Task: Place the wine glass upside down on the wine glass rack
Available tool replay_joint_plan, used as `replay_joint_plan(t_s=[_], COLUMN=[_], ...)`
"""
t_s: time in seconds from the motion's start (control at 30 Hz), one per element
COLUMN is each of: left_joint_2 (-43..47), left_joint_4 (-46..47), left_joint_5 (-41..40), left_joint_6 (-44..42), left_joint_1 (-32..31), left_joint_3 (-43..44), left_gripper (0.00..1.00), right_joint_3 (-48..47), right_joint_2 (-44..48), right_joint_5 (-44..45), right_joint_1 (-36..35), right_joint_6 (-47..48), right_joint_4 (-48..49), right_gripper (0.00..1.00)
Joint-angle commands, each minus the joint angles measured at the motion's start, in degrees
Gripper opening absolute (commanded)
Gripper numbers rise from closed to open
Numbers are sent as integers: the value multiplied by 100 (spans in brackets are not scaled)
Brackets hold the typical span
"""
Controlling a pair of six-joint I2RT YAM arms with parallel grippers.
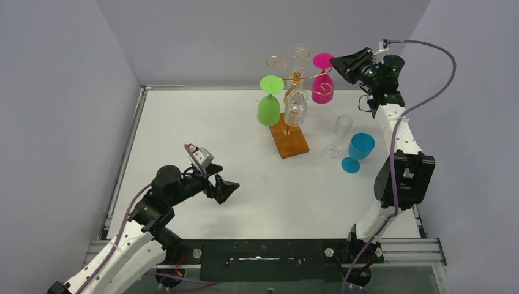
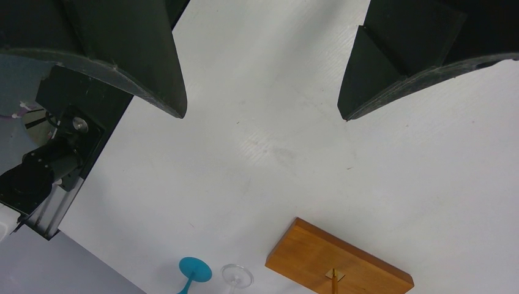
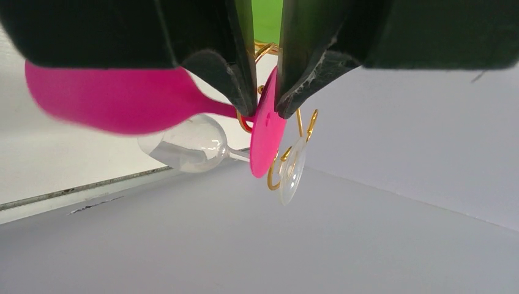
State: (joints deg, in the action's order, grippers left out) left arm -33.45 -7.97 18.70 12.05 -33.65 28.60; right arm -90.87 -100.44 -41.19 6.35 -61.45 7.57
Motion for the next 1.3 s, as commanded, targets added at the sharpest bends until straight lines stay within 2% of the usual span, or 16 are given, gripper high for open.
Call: replay_joint_plan(t_s=[0.0,0.47,0.7,0.87,1.03,1.17,1.27], left_joint_2=[36,69,33,102,370,560,600], left_joint_4=[217,217,224,228,492,567,497], left_joint_5=[108,98,83,-83,-335,-633,-817], left_joint_6=[-80,-72,-80,-140,-170,-113,-12], left_joint_1=[13,10,15,7,7,6,4], left_joint_3=[31,15,20,-21,-245,-338,-304], left_gripper=[98,98,98,98,98,98,98], right_joint_3=[-310,-235,238,530,1358,1680,1998], right_joint_2=[6,230,789,1330,2189,2705,3063], right_joint_5=[23,147,306,517,1076,1522,2186], right_joint_1=[-43,-87,-33,17,69,131,130], right_joint_6=[103,585,818,1323,1714,2154,2225], right_joint_4=[92,-307,-335,-856,-1105,-1776,-2376], right_gripper=[23,57,77,88,100,98,98])
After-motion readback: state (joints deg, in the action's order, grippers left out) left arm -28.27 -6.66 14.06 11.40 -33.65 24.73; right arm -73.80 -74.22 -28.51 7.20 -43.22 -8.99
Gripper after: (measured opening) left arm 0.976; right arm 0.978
